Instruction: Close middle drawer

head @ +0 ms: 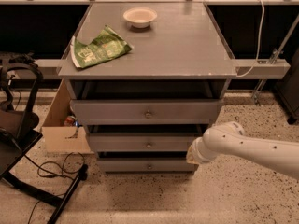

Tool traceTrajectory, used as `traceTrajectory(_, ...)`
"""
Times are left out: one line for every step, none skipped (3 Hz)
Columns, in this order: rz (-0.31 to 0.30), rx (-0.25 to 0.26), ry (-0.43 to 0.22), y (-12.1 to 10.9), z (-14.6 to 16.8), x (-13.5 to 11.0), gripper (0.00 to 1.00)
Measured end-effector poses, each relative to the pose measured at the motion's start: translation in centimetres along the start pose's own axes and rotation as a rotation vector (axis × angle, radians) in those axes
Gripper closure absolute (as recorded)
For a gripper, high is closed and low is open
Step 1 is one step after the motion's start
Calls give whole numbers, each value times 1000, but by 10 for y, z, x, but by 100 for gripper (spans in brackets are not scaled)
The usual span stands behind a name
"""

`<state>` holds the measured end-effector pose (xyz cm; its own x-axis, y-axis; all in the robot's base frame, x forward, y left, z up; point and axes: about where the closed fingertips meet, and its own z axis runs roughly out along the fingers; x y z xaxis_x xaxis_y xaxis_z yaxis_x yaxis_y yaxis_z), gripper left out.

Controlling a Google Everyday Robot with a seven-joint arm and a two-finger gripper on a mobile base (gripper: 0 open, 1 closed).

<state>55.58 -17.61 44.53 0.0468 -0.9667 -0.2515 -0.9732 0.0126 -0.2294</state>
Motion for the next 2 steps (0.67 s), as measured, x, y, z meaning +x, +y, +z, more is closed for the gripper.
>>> traceTrajectory(17, -3, 127, 31, -60, 5, 100)
traceTrajectory(73, 81, 225, 58, -128, 16, 85)
